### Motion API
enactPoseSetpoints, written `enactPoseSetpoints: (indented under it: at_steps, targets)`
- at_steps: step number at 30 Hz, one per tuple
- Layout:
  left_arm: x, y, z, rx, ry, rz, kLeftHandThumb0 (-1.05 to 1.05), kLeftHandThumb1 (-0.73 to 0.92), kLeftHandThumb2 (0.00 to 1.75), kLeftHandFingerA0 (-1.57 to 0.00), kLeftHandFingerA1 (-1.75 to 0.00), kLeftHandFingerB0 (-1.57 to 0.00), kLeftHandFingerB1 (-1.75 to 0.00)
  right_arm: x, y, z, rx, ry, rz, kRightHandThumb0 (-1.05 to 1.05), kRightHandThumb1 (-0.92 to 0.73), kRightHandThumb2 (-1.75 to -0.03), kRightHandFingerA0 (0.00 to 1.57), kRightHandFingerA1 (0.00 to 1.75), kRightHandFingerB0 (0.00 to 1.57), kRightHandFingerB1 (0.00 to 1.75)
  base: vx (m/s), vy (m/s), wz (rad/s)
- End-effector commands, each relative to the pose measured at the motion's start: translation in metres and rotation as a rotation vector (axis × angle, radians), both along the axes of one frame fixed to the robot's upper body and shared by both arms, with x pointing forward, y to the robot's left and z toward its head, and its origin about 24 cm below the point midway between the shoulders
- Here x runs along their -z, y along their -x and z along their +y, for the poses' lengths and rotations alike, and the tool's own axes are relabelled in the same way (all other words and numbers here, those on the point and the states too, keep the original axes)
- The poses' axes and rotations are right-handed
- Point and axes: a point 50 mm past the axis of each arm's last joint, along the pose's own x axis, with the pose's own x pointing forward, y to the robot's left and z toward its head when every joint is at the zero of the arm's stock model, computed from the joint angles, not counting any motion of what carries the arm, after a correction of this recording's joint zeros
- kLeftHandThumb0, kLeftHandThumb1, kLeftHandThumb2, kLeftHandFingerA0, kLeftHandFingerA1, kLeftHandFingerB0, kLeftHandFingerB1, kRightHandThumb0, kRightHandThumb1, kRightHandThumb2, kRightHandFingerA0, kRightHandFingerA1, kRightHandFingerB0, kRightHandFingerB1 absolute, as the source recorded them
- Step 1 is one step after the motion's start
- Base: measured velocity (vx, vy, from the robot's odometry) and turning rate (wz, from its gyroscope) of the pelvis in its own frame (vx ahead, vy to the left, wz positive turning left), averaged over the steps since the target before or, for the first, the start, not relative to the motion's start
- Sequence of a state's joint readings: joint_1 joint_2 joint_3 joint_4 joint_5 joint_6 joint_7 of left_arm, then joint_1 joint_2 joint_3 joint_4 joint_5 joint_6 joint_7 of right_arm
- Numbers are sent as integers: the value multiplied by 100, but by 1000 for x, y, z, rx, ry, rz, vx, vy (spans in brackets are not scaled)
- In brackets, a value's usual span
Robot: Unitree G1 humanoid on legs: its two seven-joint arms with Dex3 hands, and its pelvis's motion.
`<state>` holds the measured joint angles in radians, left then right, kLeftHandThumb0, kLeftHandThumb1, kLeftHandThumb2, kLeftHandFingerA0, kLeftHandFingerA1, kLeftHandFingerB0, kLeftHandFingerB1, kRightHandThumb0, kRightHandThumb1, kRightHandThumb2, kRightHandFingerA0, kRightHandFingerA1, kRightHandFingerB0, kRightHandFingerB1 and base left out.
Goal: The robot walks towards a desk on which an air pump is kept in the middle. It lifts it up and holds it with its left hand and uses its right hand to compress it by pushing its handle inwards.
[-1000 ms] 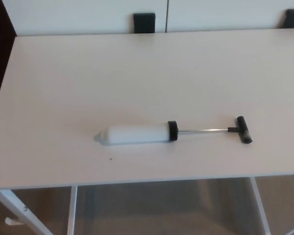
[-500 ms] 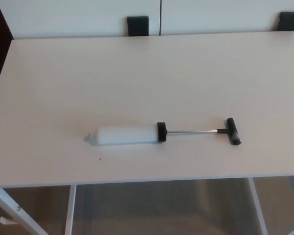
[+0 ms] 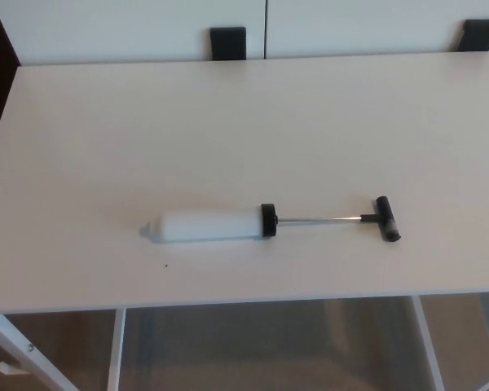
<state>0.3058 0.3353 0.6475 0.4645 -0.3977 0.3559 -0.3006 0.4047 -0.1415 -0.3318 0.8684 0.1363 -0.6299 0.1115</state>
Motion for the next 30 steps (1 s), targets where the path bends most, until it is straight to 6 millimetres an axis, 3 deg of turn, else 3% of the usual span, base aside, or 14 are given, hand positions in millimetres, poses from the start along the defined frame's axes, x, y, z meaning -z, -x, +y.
enactPoseSetpoints:
  at_steps: [1, 2, 3, 10, 12, 14, 15, 17, 18, 20, 23, 24, 26, 30]
  targets:
    - [-116, 10, 78, -296, -311, -275, -30, 63, 55, -46, -143, -14, -22, -33, 18, -10, 28, 5, -131, -29, -61, -58, 87, 49, 56, 41, 0, 0, 0]
    - [-144, 1, 76, -282, -390, -366, -30, 63, 55, -46, -143, -14, -22, -35, 19, -9, 28, 7, -129, -29, -61, -58, 87, 49, 56, 41, 0, 0, 0]
    - [-180, -11, 66, -224, -482, -492, -28, 56, 72, -6, -22, -7, -26, -34, 18, -9, 28, 0, -129, -30, -61, -58, 85, 50, 55, 41, 0, 0, 0]
    - [-268, -52, 15, -48, -725, -787, -26, 61, 59, -17, -32, -20, -28, -35, 13, -6, 18, -27, -136, -31, -60, -58, 84, 49, 56, 41, 0, 0, 0]
    - [-313, -83, -30, 134, -849, -960, -31, 59, 58, -15, -31, -16, -27, -35, 11, -3, 14, -31, -140, -33, -58, -57, 86, 50, 56, 41, 0, 0, 0]
    - [-322, -92, -45, 202, -867, -1005, -31, 59, 58, -15, -31, -16, -27, -33, 12, -3, 14, -34, -138, -33, -58, -57, 86, 50, 56, 41, 0, 0, 0]
    - [-334, -109, -67, 329, -918, -1022, -37, 42, 100, -2, -54, 0, -49, -32, 13, -3, 15, -33, -132, -32, -58, -57, 87, 50, 57, 41, 0, 0, 0]
    - [-341, -119, -82, 409, -958, -1025, -37, 42, 100, -2, -54, 0, -49, -30, 14, -3, 14, -31, -128, -32, -58, -57, 87, 50, 57, 41, 0, 0, 0]
    - [-342, -133, -97, 508, -1008, -1003, -87, 64, 59, 0, -66, -2, -42, -30, 17, -4, 5, -21, -115, -32, -59, -57, 85, 49, 57, 40, 0, 0, 0]
    - [-340, -157, -123, 694, -1076, -951, -78, 43, 86, -12, -58, -2, -42, -29, 19, -3, -6, -17, -107, -30, -60, -57, 84, 51, 57, 41, 0, 0, 0]
    - [-336, -172, -156, 908, -1120, -892, -63, 40, 74, -16, -48, -13, -39, -29, 19, -2, -9, -23, -107, -30, -59, -57, 87, 50, 57, 41, 0, 0, 0]
    - [-332, -175, -176, 1025, -1166, -848, -26, 35, 90, -8, -51, -7, -50, -31, 19, 1, -20, -23, -116, -30, -59, -58, 90, 52, 57, 42, 0, 0, 0]
    - [-325, -178, -201, 1152, -1209, -800, -48, 41, 65, -24, -41, -16, -35, -32, 18, 5, -33, -23, -128, -31, -59, -57, 89, 52, 57, 42, 0, 0, 0]
    - [-314, -183, -219, 1235, -1214, -769, -47, 41, 65, -28, -42, -16, -35, -31, 17, 6, -38, -25, -132, -32, -58, -57, 89, 52, 58, 42, 0, 0, 0]
